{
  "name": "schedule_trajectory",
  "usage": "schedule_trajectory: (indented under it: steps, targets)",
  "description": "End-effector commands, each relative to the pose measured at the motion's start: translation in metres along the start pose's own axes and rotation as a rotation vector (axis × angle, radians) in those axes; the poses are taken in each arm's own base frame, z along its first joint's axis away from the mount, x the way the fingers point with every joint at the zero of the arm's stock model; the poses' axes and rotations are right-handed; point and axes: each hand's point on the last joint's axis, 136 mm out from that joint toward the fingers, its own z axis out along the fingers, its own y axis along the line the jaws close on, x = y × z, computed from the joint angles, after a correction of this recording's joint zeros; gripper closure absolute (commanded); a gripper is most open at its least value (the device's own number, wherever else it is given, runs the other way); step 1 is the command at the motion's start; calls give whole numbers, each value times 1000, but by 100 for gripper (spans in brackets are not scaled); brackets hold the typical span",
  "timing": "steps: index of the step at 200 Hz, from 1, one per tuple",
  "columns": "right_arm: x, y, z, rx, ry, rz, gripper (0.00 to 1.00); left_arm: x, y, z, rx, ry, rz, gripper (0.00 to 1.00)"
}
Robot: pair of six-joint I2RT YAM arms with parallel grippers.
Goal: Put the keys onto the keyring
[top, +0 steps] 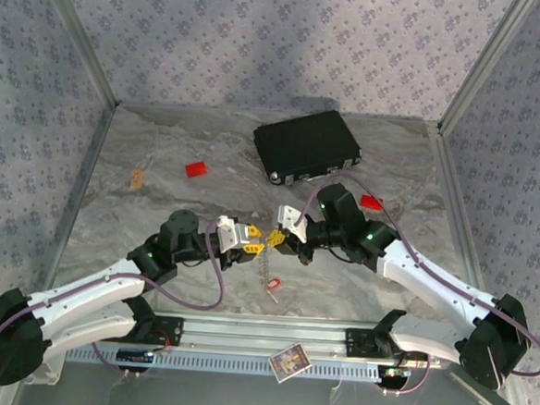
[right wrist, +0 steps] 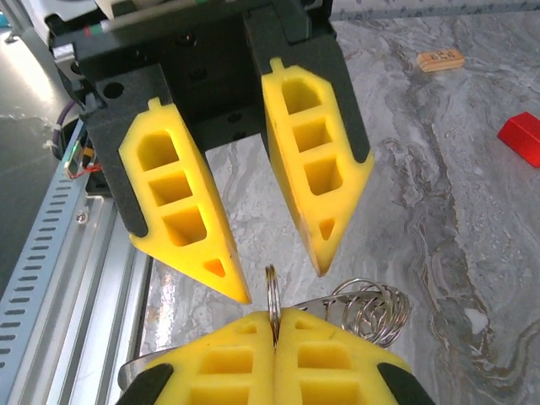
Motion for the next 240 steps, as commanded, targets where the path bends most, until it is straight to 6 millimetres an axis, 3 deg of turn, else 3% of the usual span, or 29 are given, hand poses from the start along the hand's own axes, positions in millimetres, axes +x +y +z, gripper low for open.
schedule_trajectory:
  steps: [1,63,97,124,141,163,240]
  targets:
    - [6,0,-1,7,106,-41,100,-6,-1,-2,10,30,35,71]
    - [-11,5,4,-19,102,-74,100,-2,-4,8,58,55,27,80]
    - [-10,6,6,-24,104,-71,100,-4,-4,9,63,43,36,100]
    - [-8,4,3,0,108,-65,100,-5,-6,8,67,37,42,100]
    - [-3,-1,-1,39,109,-50,77,-3,-5,6,55,34,43,100]
    - [8,-4,-8,72,94,-18,67,-4,-4,3,31,6,45,100]
    - [24,-4,-3,84,93,33,66,-6,-5,2,32,-23,43,100]
